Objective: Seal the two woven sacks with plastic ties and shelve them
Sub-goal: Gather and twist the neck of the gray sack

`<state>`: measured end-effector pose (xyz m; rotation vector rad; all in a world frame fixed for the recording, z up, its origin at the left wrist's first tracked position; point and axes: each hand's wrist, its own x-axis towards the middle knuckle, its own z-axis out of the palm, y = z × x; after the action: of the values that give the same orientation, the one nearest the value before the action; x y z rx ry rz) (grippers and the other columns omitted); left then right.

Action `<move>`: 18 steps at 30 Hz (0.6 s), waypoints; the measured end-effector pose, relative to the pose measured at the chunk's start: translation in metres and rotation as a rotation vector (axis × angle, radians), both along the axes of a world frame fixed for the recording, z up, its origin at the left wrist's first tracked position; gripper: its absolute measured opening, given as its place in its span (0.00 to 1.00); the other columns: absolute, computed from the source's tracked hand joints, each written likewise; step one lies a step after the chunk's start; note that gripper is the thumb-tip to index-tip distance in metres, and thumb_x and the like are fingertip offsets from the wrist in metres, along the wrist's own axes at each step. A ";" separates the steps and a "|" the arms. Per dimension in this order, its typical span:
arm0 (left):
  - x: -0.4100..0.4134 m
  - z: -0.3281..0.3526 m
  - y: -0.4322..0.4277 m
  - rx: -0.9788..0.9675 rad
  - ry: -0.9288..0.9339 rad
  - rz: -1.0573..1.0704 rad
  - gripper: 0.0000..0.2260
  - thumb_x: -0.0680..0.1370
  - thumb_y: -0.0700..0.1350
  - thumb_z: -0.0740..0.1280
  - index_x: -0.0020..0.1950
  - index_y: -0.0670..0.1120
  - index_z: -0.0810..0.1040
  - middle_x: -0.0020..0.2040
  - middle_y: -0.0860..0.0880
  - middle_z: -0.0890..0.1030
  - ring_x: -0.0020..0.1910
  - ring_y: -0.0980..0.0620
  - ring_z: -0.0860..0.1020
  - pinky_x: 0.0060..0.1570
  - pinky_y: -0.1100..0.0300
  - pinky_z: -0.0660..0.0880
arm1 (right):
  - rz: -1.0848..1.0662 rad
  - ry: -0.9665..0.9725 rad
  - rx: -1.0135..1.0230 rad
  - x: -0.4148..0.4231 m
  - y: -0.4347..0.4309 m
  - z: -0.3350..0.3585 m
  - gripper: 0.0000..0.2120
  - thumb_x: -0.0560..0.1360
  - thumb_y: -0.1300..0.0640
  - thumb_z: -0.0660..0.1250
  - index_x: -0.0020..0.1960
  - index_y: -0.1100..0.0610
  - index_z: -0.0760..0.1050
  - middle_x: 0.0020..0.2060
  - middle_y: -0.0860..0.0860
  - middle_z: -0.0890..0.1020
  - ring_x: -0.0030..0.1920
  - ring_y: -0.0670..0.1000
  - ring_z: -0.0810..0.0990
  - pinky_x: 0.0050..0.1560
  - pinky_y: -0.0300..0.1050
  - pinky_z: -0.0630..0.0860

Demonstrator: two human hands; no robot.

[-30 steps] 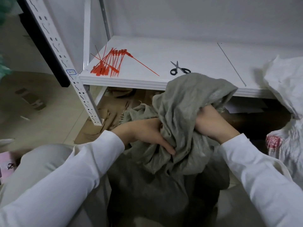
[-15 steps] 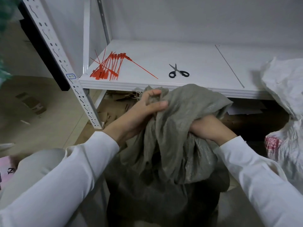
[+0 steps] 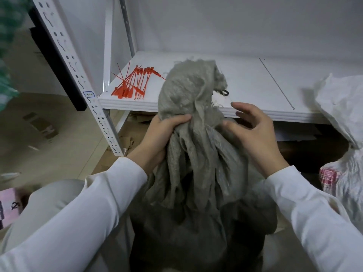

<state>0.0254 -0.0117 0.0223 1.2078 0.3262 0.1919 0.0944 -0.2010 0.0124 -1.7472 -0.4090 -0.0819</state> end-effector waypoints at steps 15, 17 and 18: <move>-0.015 0.120 -0.004 0.179 -0.205 -0.067 0.14 0.78 0.42 0.68 0.63 0.40 0.78 0.54 0.44 0.84 0.51 0.48 0.83 0.48 0.57 0.81 | 0.092 0.112 0.291 -0.026 0.016 0.108 0.11 0.71 0.68 0.71 0.52 0.60 0.79 0.45 0.54 0.85 0.47 0.52 0.84 0.51 0.48 0.81; -0.016 0.142 -0.008 0.241 -0.240 -0.033 0.14 0.78 0.42 0.68 0.63 0.39 0.78 0.53 0.45 0.84 0.50 0.49 0.84 0.50 0.57 0.81 | 0.099 0.036 0.308 -0.029 0.018 0.136 0.13 0.71 0.68 0.70 0.55 0.61 0.78 0.48 0.54 0.85 0.50 0.53 0.84 0.54 0.49 0.80; -0.017 0.152 -0.010 0.247 -0.261 -0.027 0.14 0.78 0.42 0.67 0.62 0.39 0.78 0.52 0.44 0.85 0.50 0.49 0.84 0.50 0.57 0.81 | 0.107 0.009 0.316 -0.031 0.019 0.149 0.14 0.72 0.67 0.70 0.56 0.61 0.77 0.49 0.54 0.85 0.51 0.53 0.84 0.55 0.50 0.80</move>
<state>0.0087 -0.0220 0.1746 1.4119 0.0582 0.3705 0.0638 -0.1820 0.1618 -1.4124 -0.4565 -0.0589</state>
